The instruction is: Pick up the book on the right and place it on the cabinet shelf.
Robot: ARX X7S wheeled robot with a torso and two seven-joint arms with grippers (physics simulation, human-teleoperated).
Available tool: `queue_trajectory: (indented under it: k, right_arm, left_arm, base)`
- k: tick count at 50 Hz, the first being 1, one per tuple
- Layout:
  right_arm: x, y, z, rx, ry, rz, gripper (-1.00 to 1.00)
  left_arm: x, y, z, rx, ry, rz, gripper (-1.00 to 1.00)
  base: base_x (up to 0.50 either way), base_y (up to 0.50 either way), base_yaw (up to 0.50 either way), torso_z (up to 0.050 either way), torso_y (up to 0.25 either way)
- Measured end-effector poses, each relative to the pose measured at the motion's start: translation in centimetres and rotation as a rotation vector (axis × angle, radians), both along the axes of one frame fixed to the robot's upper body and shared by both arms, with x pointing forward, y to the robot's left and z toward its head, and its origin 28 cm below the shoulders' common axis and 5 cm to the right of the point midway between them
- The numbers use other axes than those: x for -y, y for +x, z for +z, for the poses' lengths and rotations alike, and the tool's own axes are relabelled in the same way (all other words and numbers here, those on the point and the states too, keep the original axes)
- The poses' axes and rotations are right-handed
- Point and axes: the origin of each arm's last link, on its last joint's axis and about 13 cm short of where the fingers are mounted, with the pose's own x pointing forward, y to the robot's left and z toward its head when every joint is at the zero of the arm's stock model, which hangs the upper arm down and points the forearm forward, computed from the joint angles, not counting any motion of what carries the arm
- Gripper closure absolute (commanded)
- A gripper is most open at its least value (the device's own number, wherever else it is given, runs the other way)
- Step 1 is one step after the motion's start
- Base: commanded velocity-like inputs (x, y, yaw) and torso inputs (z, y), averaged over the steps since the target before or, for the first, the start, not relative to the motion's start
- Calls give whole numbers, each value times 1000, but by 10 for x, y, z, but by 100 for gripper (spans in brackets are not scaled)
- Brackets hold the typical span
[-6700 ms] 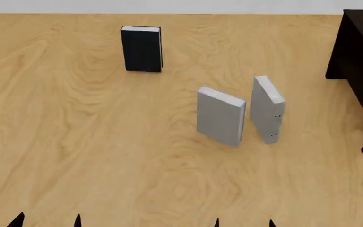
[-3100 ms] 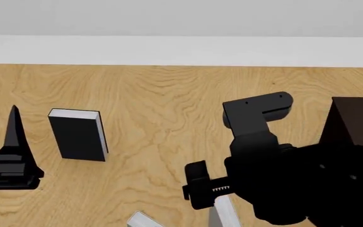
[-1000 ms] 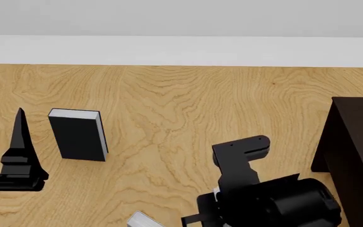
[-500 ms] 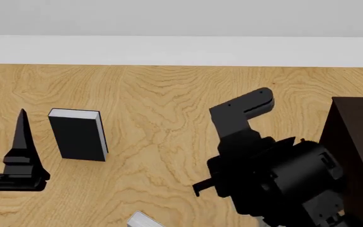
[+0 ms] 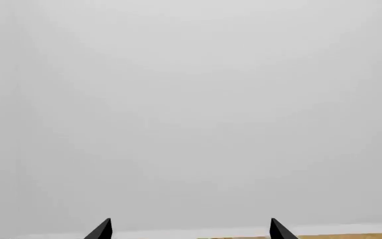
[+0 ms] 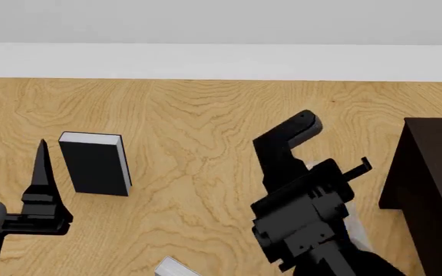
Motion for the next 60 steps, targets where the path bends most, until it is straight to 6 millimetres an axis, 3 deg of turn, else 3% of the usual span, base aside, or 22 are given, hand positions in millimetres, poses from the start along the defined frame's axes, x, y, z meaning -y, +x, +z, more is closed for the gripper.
queue_trajectory:
  k: [11, 30, 60]
  right_arm:
    - [-3, -4, -17, 27, -224, -30, 100]
    - [-3, -11, -25, 64, -506, -35, 100]
    - [-1, -21, -53, 159, -619, -40, 100]
  left_arm:
    - [3, 6, -9, -25, 19, -4, -100]
    - [4, 10, -14, -42, 26, -7, -100]
    - [3, 10, -14, -42, 27, -6, -100]
  base:
    - [0, 0, 0, 0, 1]
    - [0, 0, 0, 0, 2]
    - [0, 0, 0, 1, 1]
